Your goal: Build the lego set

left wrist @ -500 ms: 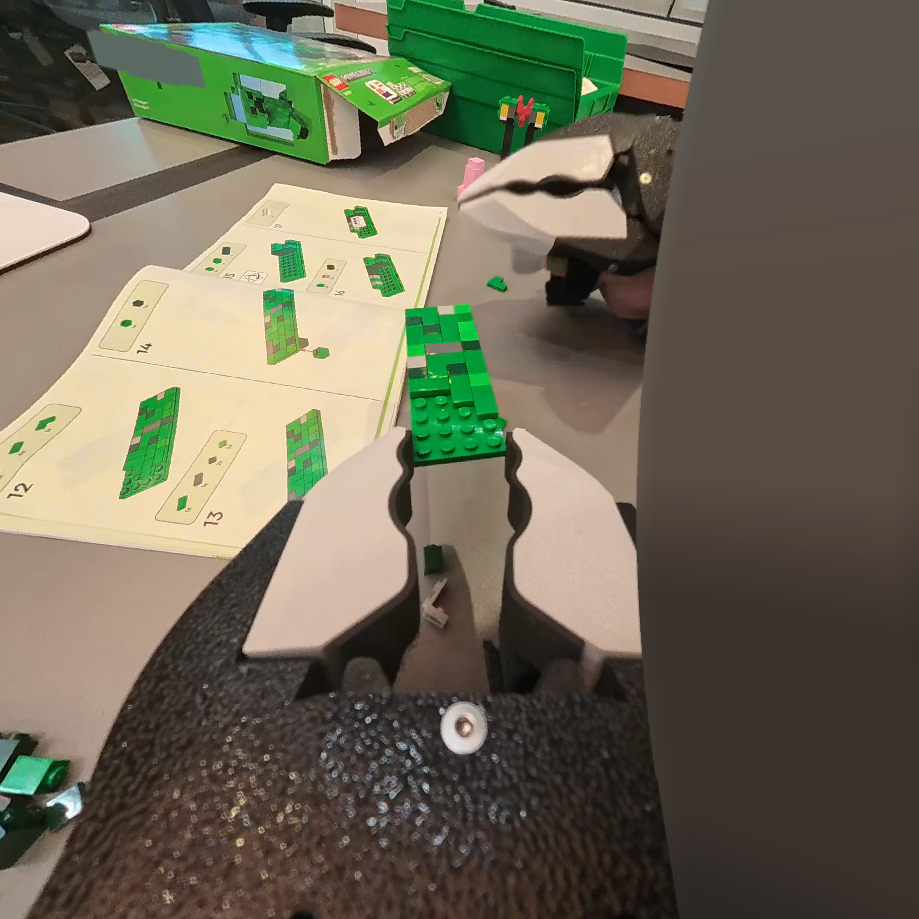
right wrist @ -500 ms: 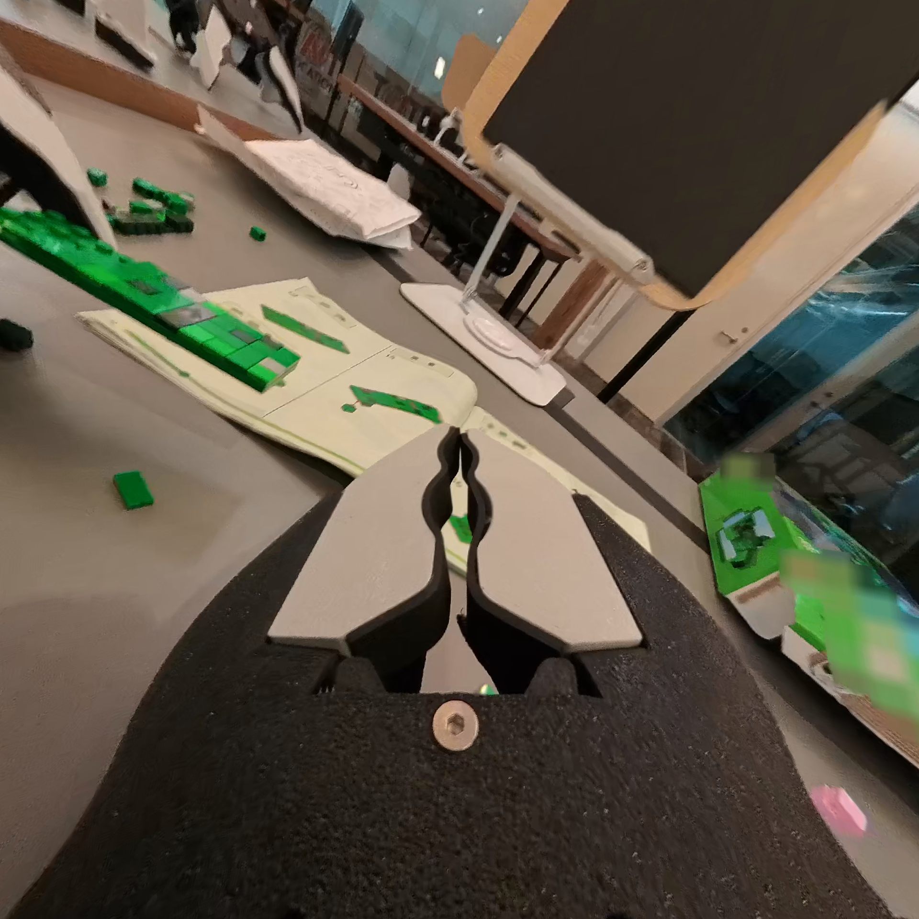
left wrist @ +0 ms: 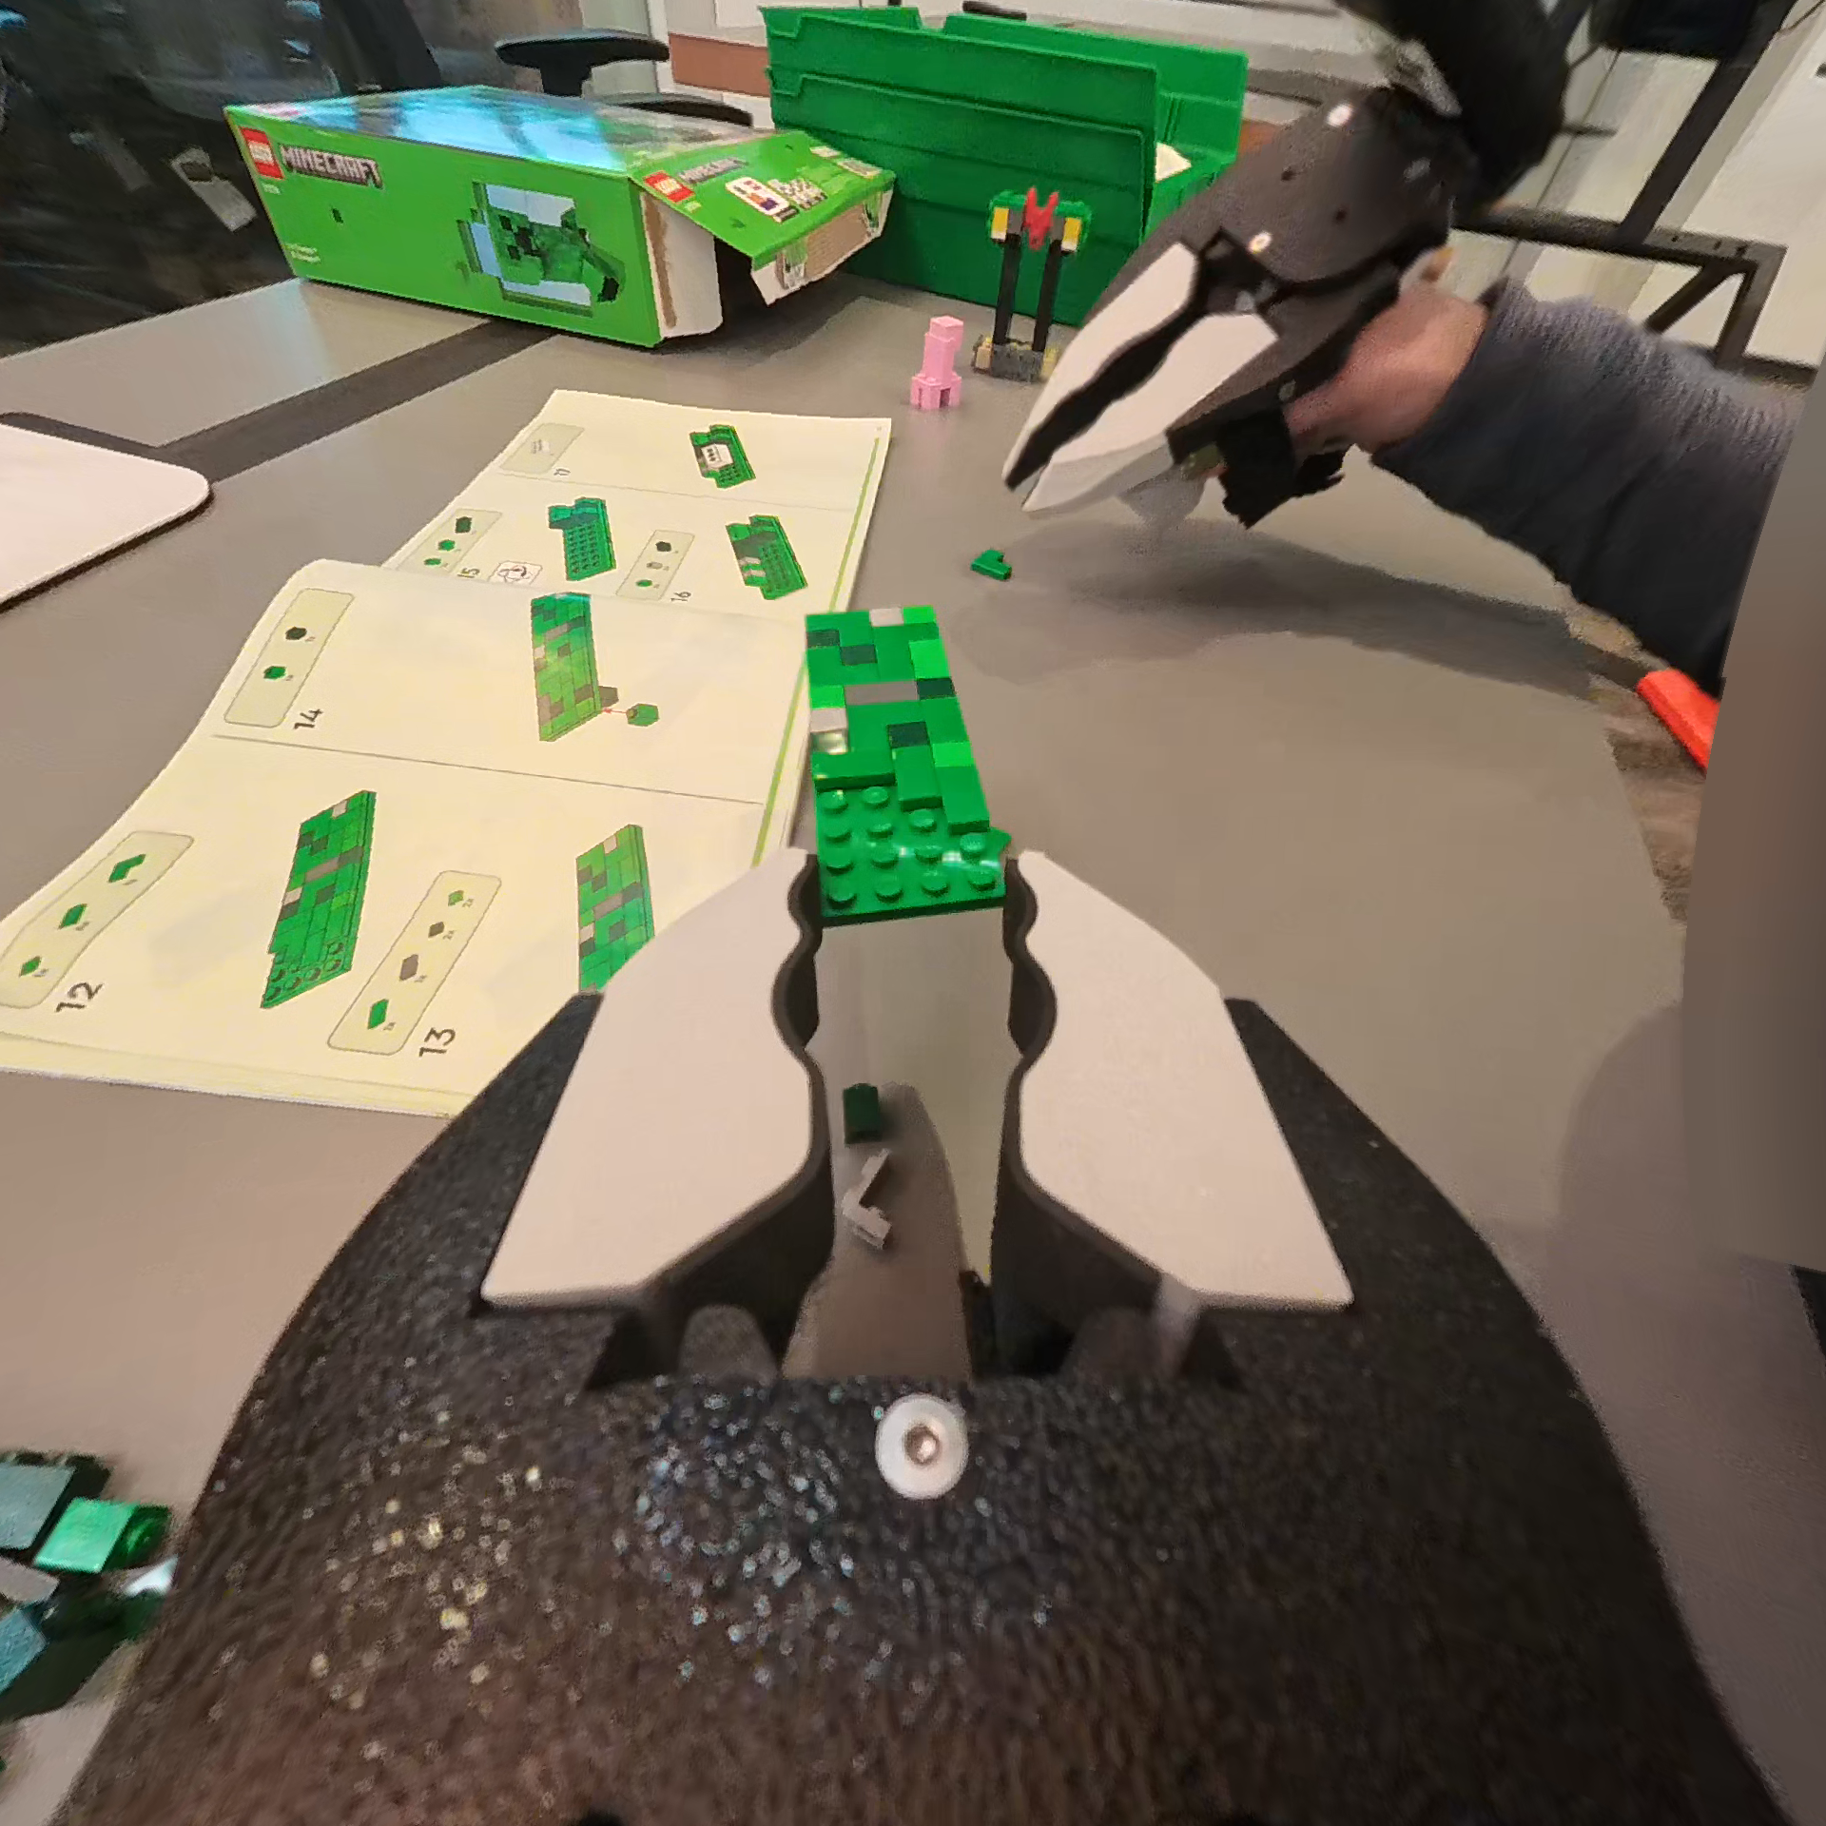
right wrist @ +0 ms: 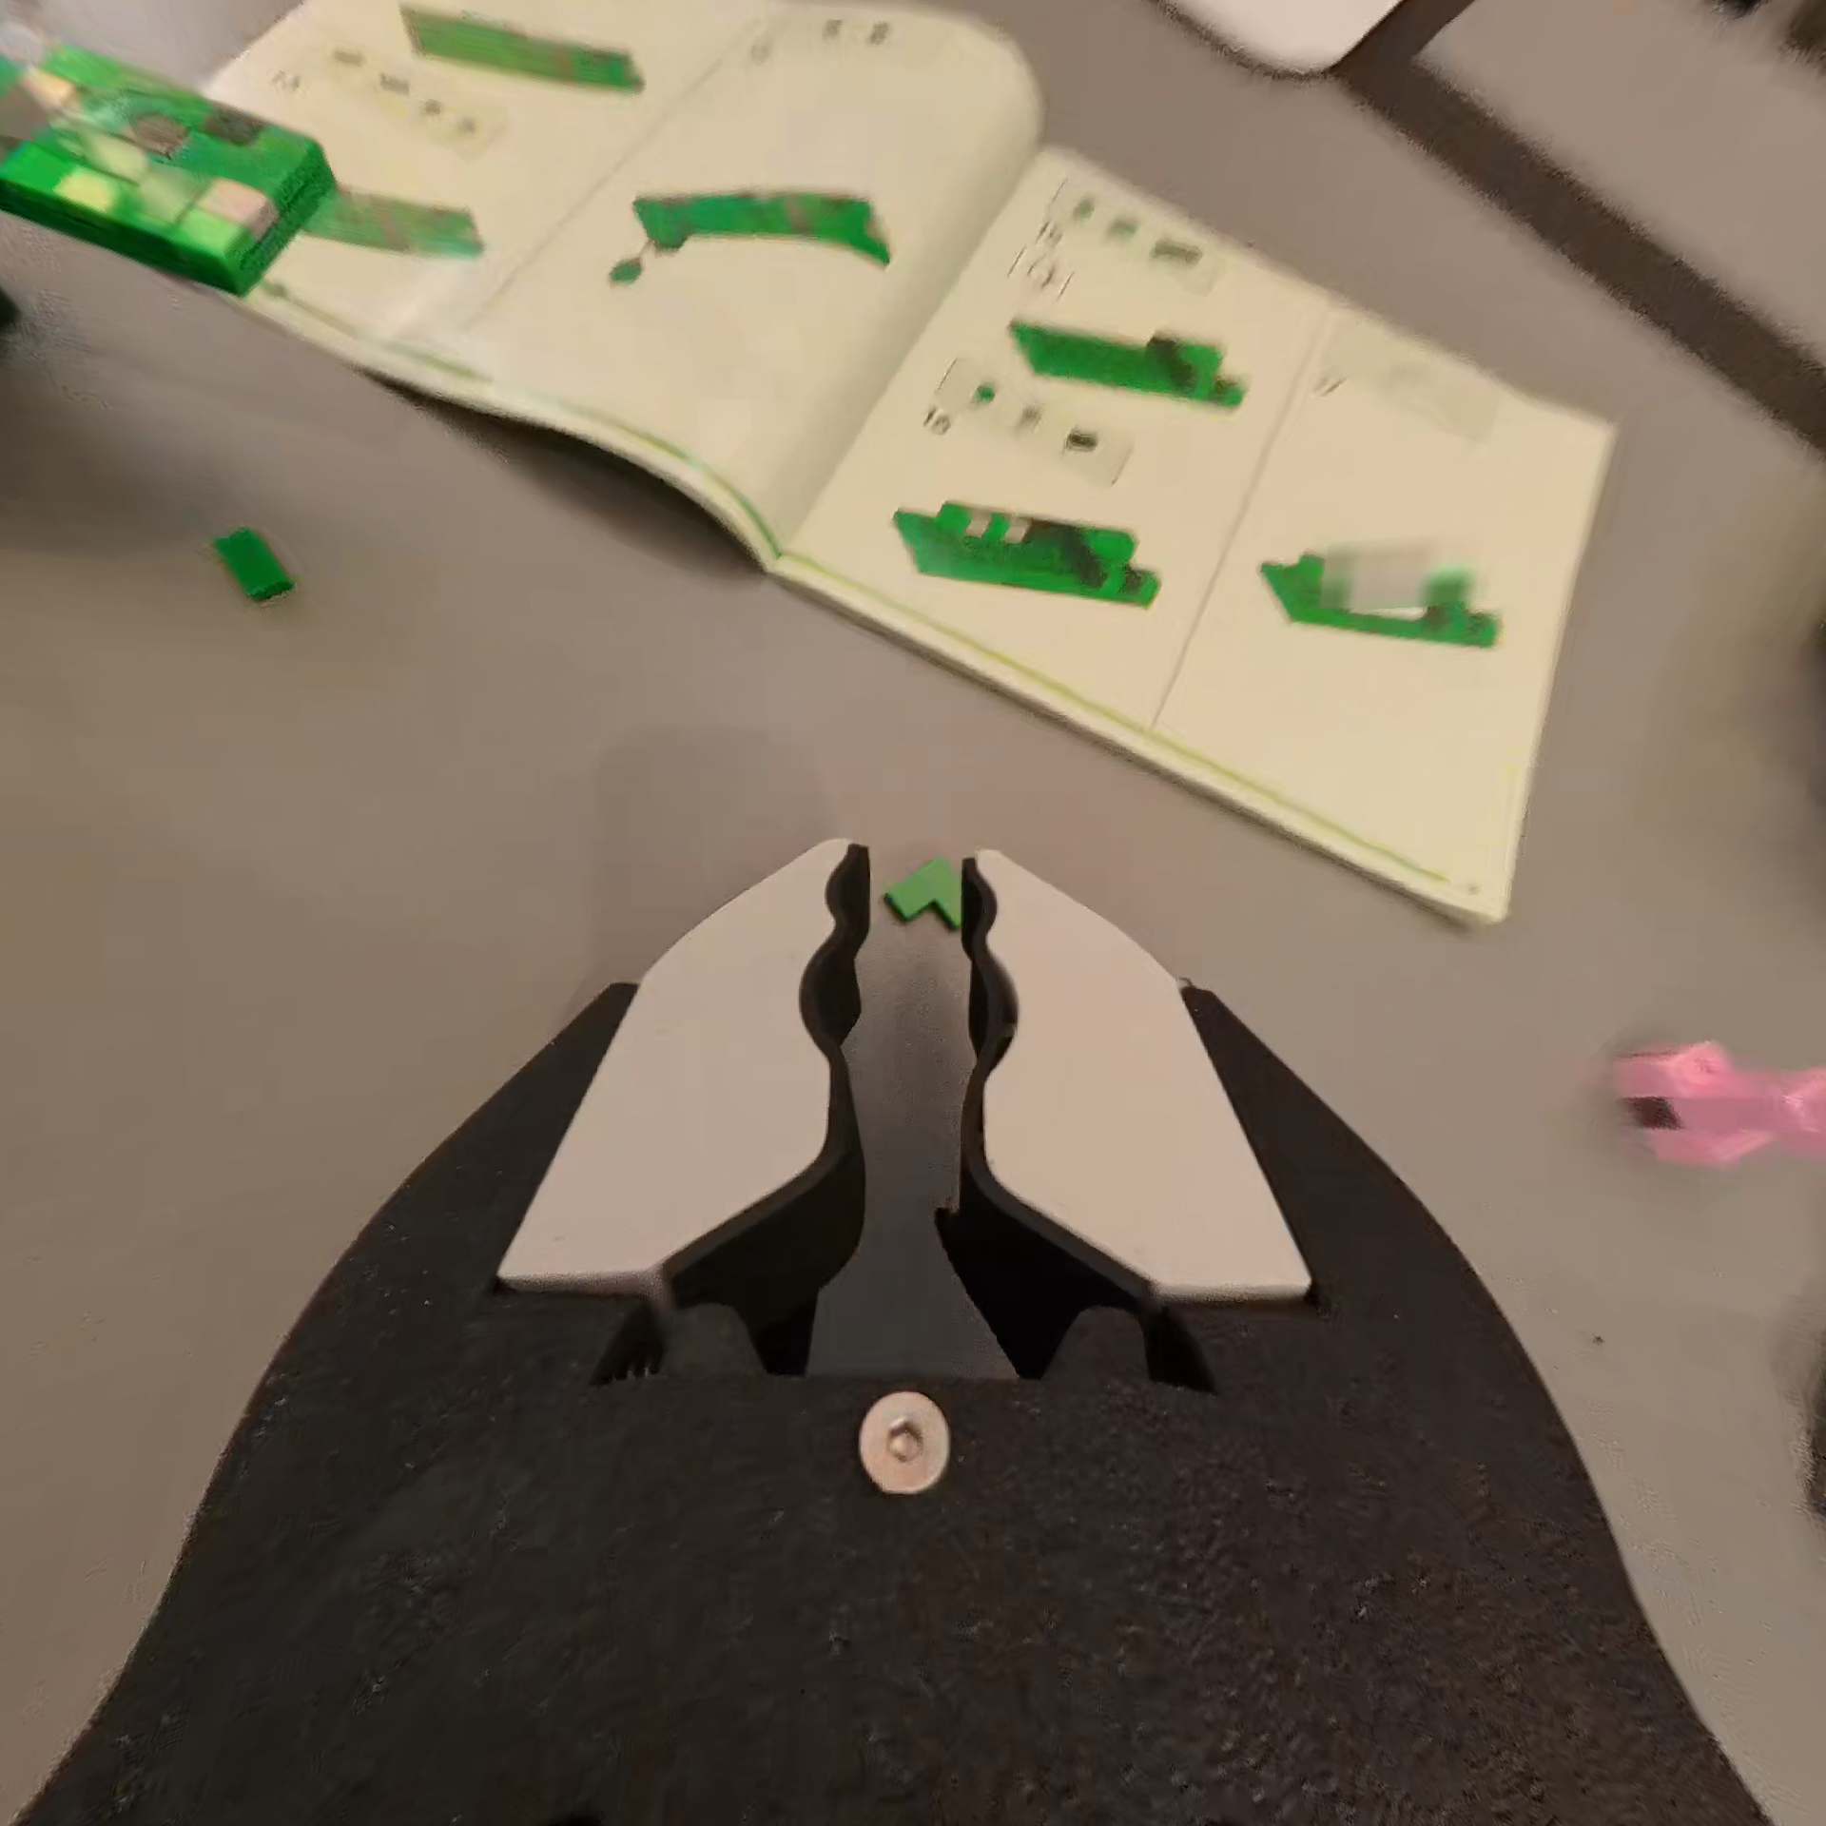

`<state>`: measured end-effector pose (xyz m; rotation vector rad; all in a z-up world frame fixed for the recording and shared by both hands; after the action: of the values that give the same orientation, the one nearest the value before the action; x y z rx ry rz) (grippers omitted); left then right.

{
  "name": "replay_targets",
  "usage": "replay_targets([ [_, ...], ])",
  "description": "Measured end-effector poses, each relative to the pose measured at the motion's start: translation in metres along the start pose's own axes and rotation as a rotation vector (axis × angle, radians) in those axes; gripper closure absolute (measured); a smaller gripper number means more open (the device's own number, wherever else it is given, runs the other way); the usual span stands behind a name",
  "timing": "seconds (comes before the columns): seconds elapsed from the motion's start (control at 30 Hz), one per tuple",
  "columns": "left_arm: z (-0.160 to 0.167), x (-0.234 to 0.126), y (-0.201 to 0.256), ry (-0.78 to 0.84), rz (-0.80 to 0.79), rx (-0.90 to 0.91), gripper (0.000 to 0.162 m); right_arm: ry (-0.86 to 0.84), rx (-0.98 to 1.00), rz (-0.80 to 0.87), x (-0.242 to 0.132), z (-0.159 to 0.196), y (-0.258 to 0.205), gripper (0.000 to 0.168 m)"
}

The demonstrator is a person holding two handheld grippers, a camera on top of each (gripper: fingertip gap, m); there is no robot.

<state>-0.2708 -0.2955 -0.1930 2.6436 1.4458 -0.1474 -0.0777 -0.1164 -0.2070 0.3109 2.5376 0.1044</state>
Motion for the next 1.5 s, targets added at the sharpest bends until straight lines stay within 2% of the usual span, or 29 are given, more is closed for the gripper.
replay_targets([
  [0.1,0.000,0.000,0.001,0.001,-0.009,0.027,0.128,-0.054,-0.019,-0.049,0.003,-0.004,-0.010,0.151],
  [0.23,-0.003,-0.004,-0.002,0.038,-0.032,0.016,0.128,0.065,-0.127,-0.389,0.018,-0.032,-0.082,0.151],
  [0.37,-0.003,-0.005,0.000,0.032,0.000,0.023,0.128,-0.010,-0.359,-0.460,0.046,-0.032,-0.118,0.150],
  [0.47,0.000,-0.005,0.003,0.011,0.009,0.061,0.127,-0.038,-0.336,-0.539,0.059,-0.034,-0.127,0.150],
  [0.73,0.000,-0.005,0.004,0.010,0.028,0.063,0.128,-0.106,-0.387,-0.572,0.068,-0.037,-0.130,0.161],
  [0.83,0.000,-0.005,0.005,0.005,0.037,0.062,0.128,-0.129,-0.411,-0.478,0.053,-0.036,-0.114,0.161],
  [0.93,0.000,-0.004,0.007,0.005,0.055,0.067,0.127,-0.024,-0.362,-0.403,0.029,-0.053,-0.098,0.161],
  [1.03,0.000,-0.003,0.012,0.008,0.095,0.087,0.128,0.123,-0.396,-0.494,0.017,-0.085,-0.109,0.161],
  [1.13,0.001,-0.001,0.018,-0.001,0.130,0.114,0.128,0.173,-0.498,-0.633,0.021,-0.106,-0.137,0.161],
  [1.3,0.002,0.000,0.024,-0.011,0.165,0.146,0.128,0.120,-0.627,-0.783,0.037,-0.112,-0.165,0.161],
  [1.5,0.000,0.000,0.026,0.009,0.183,0.128,0.128,0.063,-0.692,-0.831,0.045,-0.108,-0.172,0.161],
])
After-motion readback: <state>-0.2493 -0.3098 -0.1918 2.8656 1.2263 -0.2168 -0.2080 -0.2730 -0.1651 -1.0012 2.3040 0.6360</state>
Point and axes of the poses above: each gripper's, where its closed fingertips meet, x out along the fingers, z out of its underside, y = z × x across the jaws, the point moved 4 cm from there along -x, back along the fingers, and after that the axes turned 10 degrees about y, right-handed, at the moved point
